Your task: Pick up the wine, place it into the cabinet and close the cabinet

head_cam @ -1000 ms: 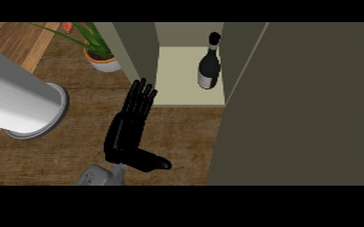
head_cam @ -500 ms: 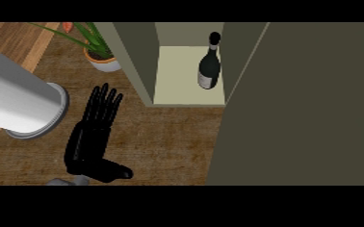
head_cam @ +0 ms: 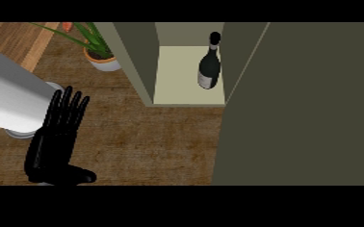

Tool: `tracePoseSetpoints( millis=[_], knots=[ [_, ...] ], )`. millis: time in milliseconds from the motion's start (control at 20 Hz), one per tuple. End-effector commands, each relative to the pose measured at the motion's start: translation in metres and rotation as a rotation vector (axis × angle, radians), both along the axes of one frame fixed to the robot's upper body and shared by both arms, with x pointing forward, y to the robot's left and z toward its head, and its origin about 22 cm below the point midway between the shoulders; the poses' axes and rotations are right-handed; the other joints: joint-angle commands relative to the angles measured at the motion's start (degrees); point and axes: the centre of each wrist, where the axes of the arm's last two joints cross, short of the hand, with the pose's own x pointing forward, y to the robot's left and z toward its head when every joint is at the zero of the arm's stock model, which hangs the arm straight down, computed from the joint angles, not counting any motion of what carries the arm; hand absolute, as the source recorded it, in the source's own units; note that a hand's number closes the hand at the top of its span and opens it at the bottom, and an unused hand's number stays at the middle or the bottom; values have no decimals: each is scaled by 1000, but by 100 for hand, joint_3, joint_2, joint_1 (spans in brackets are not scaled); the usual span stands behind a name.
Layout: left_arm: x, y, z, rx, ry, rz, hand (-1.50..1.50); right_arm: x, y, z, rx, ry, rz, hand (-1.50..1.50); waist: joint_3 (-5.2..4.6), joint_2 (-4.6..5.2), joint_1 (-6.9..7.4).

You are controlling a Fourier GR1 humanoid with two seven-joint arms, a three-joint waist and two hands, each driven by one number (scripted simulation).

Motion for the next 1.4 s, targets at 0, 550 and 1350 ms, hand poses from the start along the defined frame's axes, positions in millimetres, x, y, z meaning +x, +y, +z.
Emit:
tracePoseSetpoints(
  millis=[0,550,1350],
  knots=[
    [1,29,16,7,-12,2,-150,-25,8,48,159,-1,97,150,0,5,19],
    [4,57,30,33,-17,-4,-150,-13,23,39,181,3,154,150,-18,30,127],
    [7,82,32,39,-28,-45,-150,48,66,38,163,-22,164,150,-39,75,410]
  ],
)
